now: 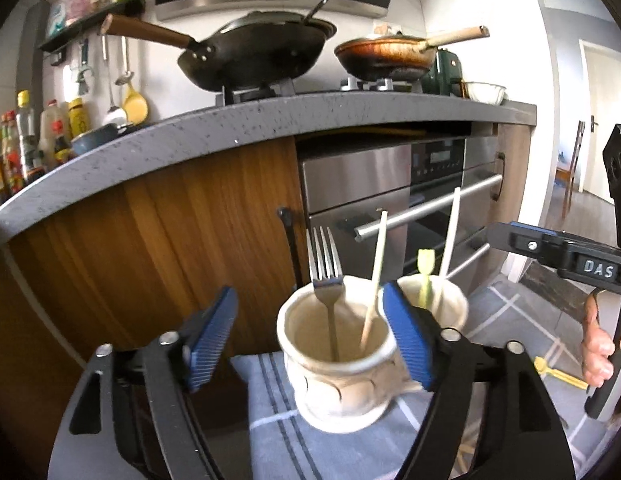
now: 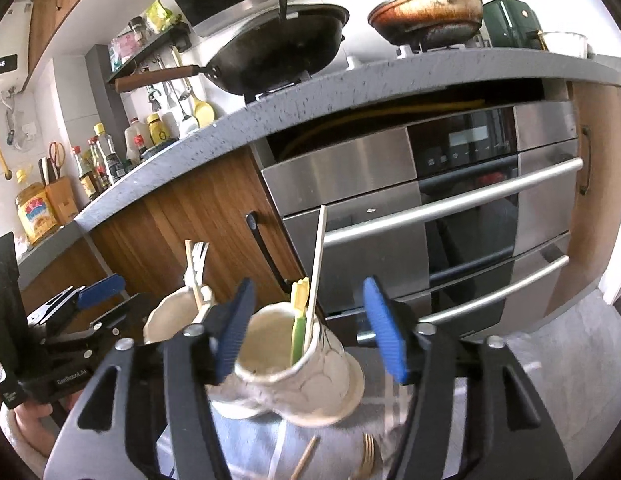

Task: Organize utensils
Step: 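Lift fork and chopstick and drop them into the ceramic holder, then move both open tools back over the remaining utensils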

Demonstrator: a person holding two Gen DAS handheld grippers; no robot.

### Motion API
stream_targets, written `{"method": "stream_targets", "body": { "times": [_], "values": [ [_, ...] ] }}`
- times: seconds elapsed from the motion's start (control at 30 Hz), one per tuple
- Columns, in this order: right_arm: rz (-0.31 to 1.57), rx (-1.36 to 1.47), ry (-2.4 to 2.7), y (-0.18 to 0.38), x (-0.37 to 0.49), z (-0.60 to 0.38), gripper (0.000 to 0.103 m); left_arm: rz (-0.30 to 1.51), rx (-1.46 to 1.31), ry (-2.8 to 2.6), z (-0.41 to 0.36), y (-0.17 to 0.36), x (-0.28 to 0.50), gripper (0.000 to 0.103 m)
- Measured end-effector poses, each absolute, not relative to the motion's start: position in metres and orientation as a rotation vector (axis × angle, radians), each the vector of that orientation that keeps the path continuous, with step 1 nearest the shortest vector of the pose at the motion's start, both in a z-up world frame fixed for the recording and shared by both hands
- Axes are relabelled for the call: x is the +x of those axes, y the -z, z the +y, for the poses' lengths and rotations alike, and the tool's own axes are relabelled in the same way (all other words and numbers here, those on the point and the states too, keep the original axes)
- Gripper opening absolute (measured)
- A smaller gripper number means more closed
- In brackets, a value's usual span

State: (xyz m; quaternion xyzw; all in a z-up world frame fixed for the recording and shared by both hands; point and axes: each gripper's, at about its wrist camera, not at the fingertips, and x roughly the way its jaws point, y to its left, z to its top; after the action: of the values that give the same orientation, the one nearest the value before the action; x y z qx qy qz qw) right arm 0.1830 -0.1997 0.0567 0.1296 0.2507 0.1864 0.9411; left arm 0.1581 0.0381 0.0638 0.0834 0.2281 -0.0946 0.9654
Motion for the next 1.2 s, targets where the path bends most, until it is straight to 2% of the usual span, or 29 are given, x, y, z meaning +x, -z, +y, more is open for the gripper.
{"method": "stream_targets", "body": {
  "times": [0.03, 0.1, 0.13, 0.2, 0.3, 0.77, 1.2],
  "values": [
    [0.512, 0.262, -0.382, -0.059, 0.175, -0.203, 0.069, 0.46, 0.169, 0.191, 0.038, -0.066, 0.15, 0.082],
    [0.516, 0.257, -0.384, -0.06, 0.163, -0.209, 0.082, 0.463, 0.169, 0.196, 0.036, -0.067, 0.139, 0.089],
    [0.522, 0.25, -0.384, -0.06, 0.157, -0.211, 0.084, 0.466, 0.169, 0.2, 0.034, -0.067, 0.132, 0.092],
    [0.537, 0.222, -0.374, -0.057, 0.142, -0.217, 0.091, 0.478, 0.172, 0.216, 0.03, -0.063, 0.12, 0.093],
    [0.558, 0.18, -0.337, -0.047, 0.123, -0.227, 0.096, 0.511, 0.176, 0.241, 0.021, -0.053, 0.106, 0.094],
    [0.71, 0.126, -0.164, 0.019, 0.099, -0.284, 0.097, 0.754, 0.102, 0.347, -0.025, 0.033, 0.097, 0.095],
    [0.862, 0.069, -0.18, 0.07, 0.11, -0.297, 0.095, 0.88, 0.064, 0.376, -0.034, 0.077, 0.111, 0.094]
  ]
}}
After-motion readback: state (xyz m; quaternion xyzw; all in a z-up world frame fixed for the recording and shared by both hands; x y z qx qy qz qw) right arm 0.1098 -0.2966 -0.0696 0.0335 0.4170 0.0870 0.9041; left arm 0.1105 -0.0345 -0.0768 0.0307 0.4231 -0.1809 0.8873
